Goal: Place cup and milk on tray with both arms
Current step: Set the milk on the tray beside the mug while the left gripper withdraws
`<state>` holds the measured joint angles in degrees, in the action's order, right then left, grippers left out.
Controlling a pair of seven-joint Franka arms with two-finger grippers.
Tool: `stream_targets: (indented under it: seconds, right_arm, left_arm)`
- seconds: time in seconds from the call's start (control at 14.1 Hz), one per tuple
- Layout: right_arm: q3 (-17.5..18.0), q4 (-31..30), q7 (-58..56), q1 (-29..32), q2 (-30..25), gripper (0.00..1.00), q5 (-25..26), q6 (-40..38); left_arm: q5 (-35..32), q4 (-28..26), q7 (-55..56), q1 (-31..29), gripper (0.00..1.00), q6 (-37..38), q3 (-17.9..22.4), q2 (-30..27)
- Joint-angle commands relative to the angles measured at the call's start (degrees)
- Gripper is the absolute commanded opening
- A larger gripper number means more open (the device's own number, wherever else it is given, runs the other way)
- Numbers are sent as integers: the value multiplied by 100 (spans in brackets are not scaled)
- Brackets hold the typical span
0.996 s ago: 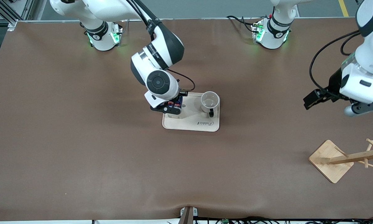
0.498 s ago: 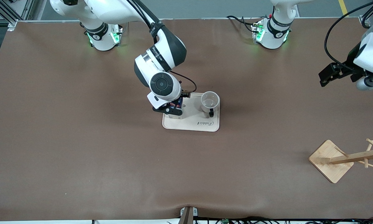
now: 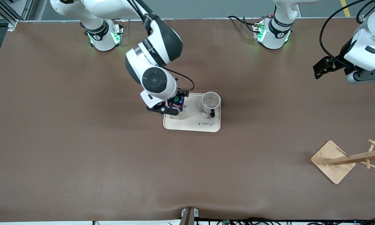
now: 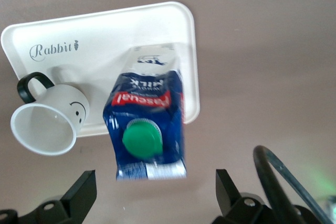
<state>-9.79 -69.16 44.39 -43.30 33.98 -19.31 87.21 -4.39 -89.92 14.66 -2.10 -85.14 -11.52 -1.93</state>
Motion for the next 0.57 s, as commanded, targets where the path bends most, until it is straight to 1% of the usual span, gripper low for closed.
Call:
stream_targets:
  seconds: [0.0,0.07,0.21,0.43,0.5]
  right_arm:
    - [65,517,-18,548,-49,100,-81,-712]
    - [74,614,-18,733,-84,100,-81,-949]
    - [65,755,-10,1129,-338,100,-81,-1275]
    - [13,755,17,1613,-804,100,-46,-1242]
    - [-5,764,8,1736,-849,100,-46,-1233]
  left_arm:
    - [192,-578,-121,79,100,-388,115,-456]
    - [254,-579,-121,79,100,-415,115,-466]
    - [307,-570,-121,35,100,-459,115,-483]
    - [412,-562,-191,-105,100,-442,115,-562]
    - [421,-535,-348,-106,100,-416,115,-571]
